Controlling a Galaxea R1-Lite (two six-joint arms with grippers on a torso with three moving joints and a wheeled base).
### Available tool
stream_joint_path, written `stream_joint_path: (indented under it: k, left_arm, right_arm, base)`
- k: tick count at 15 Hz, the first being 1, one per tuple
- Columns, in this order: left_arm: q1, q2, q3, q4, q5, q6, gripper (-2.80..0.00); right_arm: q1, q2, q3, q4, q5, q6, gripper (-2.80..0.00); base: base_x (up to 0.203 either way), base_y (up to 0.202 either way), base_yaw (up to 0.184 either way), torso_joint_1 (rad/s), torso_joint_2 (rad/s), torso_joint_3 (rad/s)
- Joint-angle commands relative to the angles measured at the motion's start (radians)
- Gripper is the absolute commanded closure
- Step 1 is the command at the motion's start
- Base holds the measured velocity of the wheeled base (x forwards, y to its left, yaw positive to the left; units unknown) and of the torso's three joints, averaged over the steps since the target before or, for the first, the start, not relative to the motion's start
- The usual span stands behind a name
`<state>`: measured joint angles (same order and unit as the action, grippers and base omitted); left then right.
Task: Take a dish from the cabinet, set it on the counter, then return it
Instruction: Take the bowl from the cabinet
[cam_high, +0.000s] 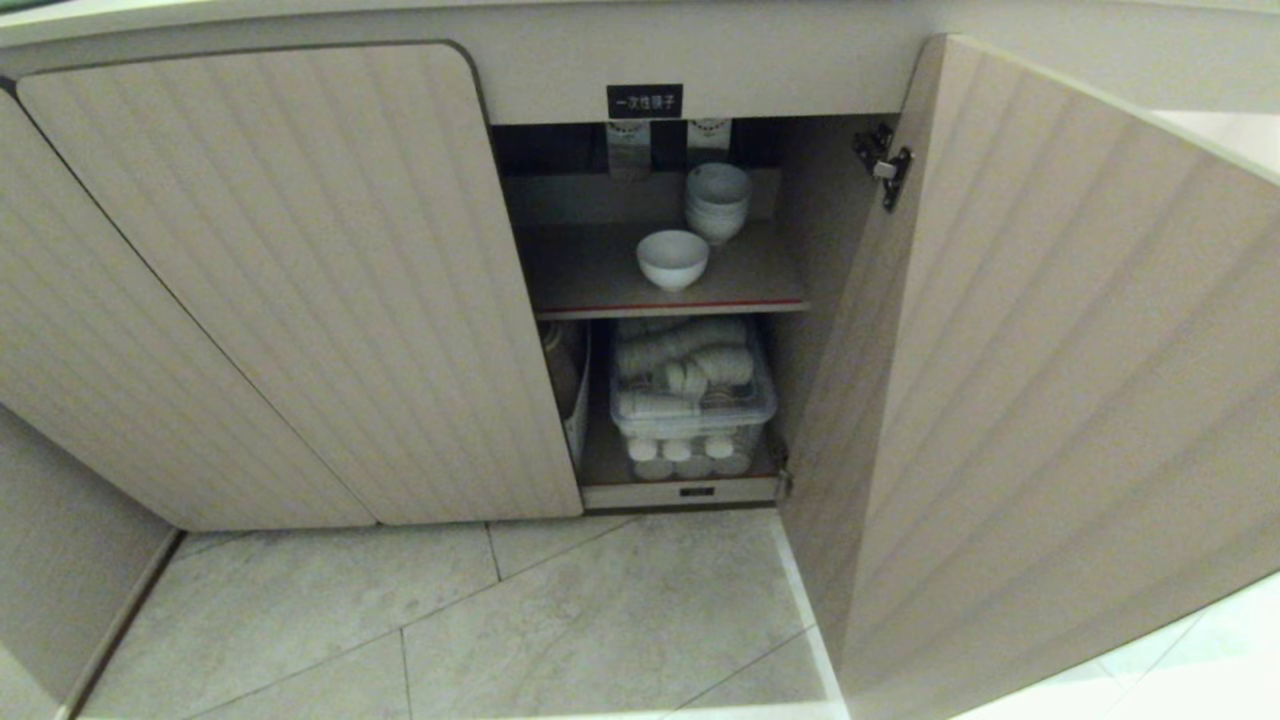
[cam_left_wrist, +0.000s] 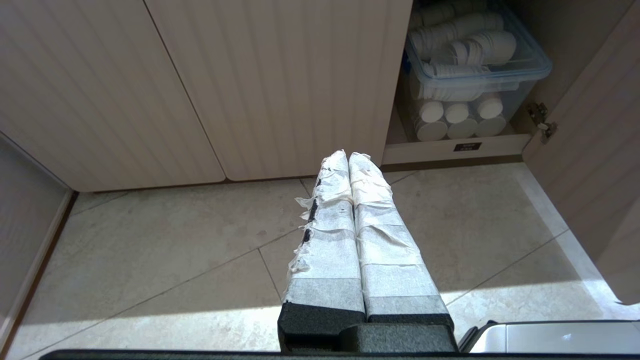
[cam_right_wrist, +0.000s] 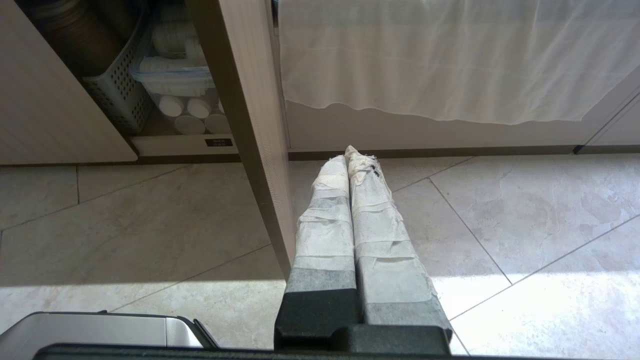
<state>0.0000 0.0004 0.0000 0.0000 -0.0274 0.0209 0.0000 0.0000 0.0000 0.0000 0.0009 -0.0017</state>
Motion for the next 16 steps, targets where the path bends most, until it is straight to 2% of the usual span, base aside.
stream_joint_path:
  k: [1,16]
  left_arm:
    - [0.0,0.0,0.0,0.0,0.0,-0.001,0.0]
    - [0.0,0.0,0.0,0.0,0.0,-0.001,0.0]
  right_arm:
    - [0.0,0.001,0.0,0.0,0.001,0.0,0.0]
    - [0.0,0.0,0.0,0.0,0.001,0.0,0.0]
  base:
    - [0.0,0.0,0.0,0.0,0.0,0.0]
    - [0.0,0.0,0.0,0.0,0.0,0.0]
